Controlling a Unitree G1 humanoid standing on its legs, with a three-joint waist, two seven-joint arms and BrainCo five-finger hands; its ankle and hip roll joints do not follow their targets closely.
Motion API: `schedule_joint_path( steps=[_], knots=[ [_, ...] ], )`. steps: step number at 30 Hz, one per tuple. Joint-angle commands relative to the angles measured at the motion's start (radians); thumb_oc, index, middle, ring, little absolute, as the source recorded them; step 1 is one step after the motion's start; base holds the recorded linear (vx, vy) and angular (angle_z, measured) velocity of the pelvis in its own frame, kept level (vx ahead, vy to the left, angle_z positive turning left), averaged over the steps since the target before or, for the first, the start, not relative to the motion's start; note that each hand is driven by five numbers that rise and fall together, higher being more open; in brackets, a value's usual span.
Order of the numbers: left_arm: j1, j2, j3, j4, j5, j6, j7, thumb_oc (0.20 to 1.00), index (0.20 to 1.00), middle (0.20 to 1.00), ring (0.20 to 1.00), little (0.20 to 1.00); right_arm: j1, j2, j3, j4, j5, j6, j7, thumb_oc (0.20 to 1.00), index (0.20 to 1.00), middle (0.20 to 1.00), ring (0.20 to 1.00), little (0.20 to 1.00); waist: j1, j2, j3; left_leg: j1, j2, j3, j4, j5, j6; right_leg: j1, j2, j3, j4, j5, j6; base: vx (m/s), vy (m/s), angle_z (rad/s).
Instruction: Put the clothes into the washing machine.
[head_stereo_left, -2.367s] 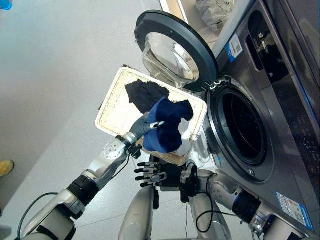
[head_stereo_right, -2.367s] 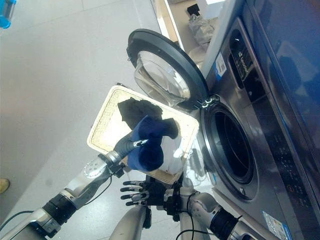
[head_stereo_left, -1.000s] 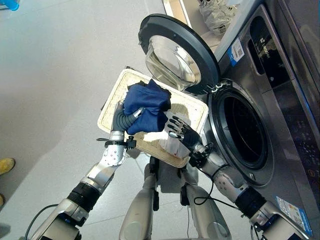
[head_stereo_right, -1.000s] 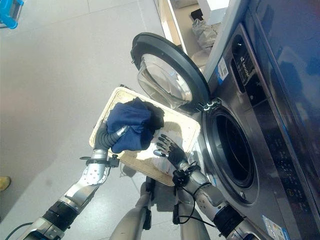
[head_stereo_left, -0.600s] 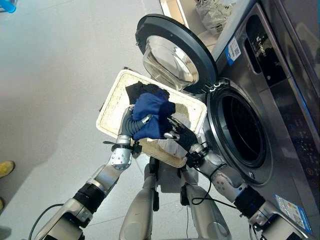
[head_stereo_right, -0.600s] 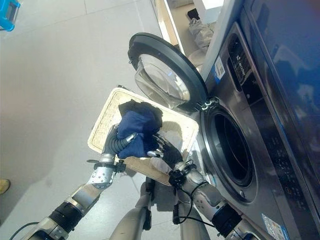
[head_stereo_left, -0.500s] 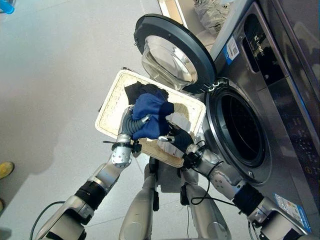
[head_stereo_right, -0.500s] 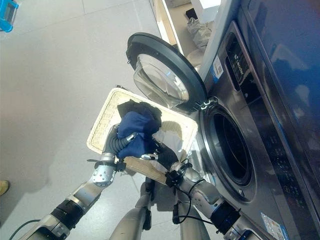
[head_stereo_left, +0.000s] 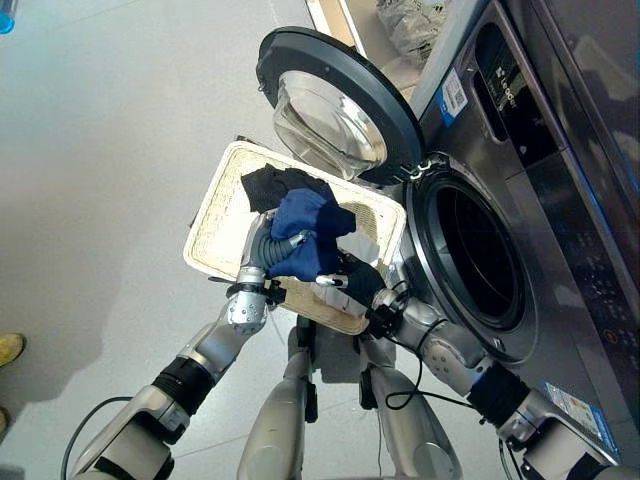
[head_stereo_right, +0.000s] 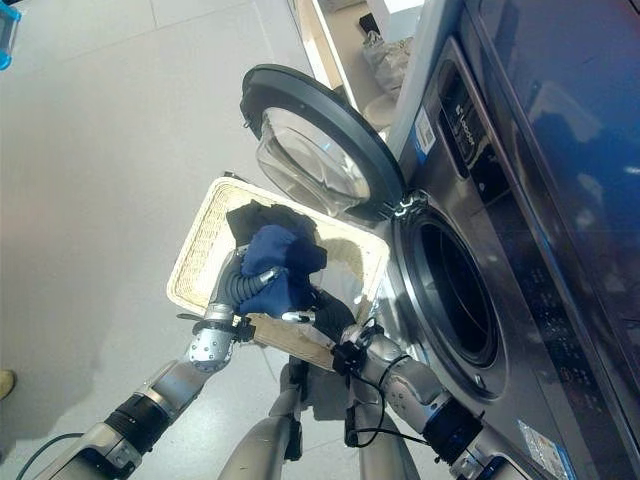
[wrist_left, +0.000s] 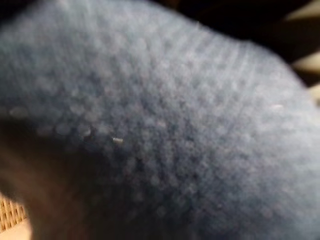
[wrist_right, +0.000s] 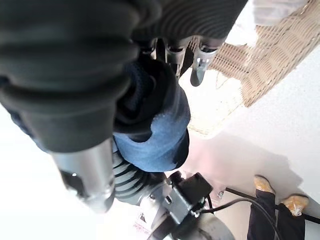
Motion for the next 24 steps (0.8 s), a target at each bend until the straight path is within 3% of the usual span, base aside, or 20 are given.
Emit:
schedule_joint_path(
  steps=[1, 10, 12, 13, 14, 19, 24],
  knots=[
    [-0.053, -0.035, -0.019, -0.088, 0.029, -0.134, -0.022, 0.200, 0.200, 0.200, 0.200, 0.200, 0.022, 0.060, 0.061, -0.133, 0.071, 0.000, 0.015, 1.000, 1.000, 1.000, 1.000, 1.000, -0.018, -0.030, -0.021, -0.065, -0.037, -0.001, 0.073, -0.030, -0.007, -0.027, -0.014, -0.015, 0.085, -0.073, 0.096, 0.00, 0.000, 0.00],
    [-0.026, -0.063, -0.057, -0.169, -0.091, -0.163, -0.152, 0.200, 0.200, 0.200, 0.200, 0.200, 0.065, 0.083, 0.059, -0.152, 0.167, -0.043, -0.032, 1.000, 1.000, 1.000, 1.000, 1.000, -0.018, -0.033, -0.021, -0.073, -0.044, 0.000, 0.064, -0.033, 0.000, -0.041, -0.014, -0.014, 0.075, -0.061, 0.101, 0.00, -0.004, 0.03],
    [-0.014, -0.072, -0.064, -0.183, -0.139, -0.165, -0.181, 0.200, 0.200, 0.200, 0.200, 0.200, 0.072, 0.084, 0.059, -0.158, 0.174, -0.065, -0.040, 0.730, 0.730, 0.730, 0.730, 0.730, -0.020, -0.034, -0.021, -0.074, -0.045, 0.002, 0.064, -0.034, 0.002, -0.045, -0.014, -0.012, 0.074, -0.058, 0.102, 0.00, -0.001, 0.02],
    [-0.005, -0.076, -0.066, -0.194, -0.200, -0.164, -0.212, 0.200, 0.200, 0.200, 0.200, 0.200, 0.079, 0.088, 0.058, -0.165, 0.172, -0.079, -0.040, 0.329, 0.329, 0.329, 0.329, 0.329, -0.021, -0.032, -0.021, -0.072, -0.045, 0.004, 0.059, -0.033, 0.003, -0.045, -0.013, -0.009, 0.071, -0.056, 0.103, 0.00, 0.000, 0.00],
    [0.010, -0.085, -0.067, -0.204, -0.238, -0.173, -0.239, 0.200, 0.200, 0.200, 0.200, 0.200, 0.087, 0.089, 0.058, -0.170, 0.190, -0.087, -0.034, 0.200, 0.200, 0.200, 0.200, 0.200, -0.022, -0.031, -0.021, -0.074, -0.048, 0.004, 0.059, -0.034, 0.004, -0.049, -0.012, -0.006, 0.071, -0.054, 0.104, 0.00, 0.000, 0.00],
    [0.045, -0.096, -0.078, -0.224, -0.276, -0.204, -0.276, 0.200, 0.200, 0.200, 0.200, 0.200, 0.113, 0.092, 0.059, -0.185, 0.194, -0.115, -0.045, 0.200, 0.200, 0.200, 0.200, 0.200, -0.026, -0.026, -0.021, -0.073, -0.051, 0.008, 0.047, -0.032, 0.008, -0.053, -0.012, 0.001, 0.064, -0.047, 0.106, 0.00, 0.013, 0.00],
    [0.062, -0.089, -0.085, -0.242, -0.283, -0.195, -0.295, 0.200, 0.200, 0.200, 0.200, 0.200, 0.139, 0.076, 0.052, -0.198, 0.203, -0.133, -0.034, 0.200, 0.200, 0.200, 0.200, 0.200, -0.032, -0.021, -0.021, -0.061, -0.053, 0.016, 0.028, -0.028, 0.013, -0.050, -0.013, 0.004, 0.057, -0.042, 0.110, -0.01, 0.050, 0.02]
  ],
)
